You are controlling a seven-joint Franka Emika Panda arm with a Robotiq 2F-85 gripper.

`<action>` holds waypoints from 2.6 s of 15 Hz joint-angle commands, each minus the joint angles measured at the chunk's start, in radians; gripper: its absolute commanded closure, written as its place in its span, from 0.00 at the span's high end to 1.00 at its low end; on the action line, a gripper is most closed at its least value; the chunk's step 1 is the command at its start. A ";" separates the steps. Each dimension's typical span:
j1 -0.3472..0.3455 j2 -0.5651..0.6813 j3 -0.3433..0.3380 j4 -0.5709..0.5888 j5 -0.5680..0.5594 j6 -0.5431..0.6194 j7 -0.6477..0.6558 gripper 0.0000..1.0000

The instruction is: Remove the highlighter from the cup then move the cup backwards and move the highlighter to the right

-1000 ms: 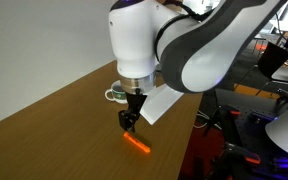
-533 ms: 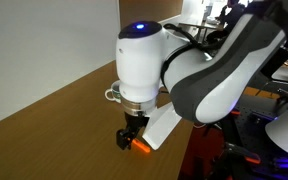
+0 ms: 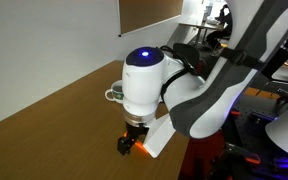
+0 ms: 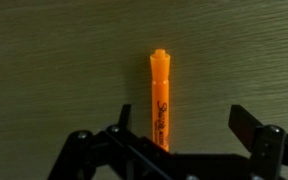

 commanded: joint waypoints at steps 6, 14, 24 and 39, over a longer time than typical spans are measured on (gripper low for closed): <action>0.020 0.051 -0.034 0.066 0.038 0.015 -0.068 0.83; 0.000 0.093 -0.027 0.103 0.096 0.011 -0.127 0.85; 0.001 0.113 -0.031 0.100 0.139 0.023 -0.157 0.20; 0.015 -0.081 -0.122 -0.055 0.201 -0.015 -0.065 0.05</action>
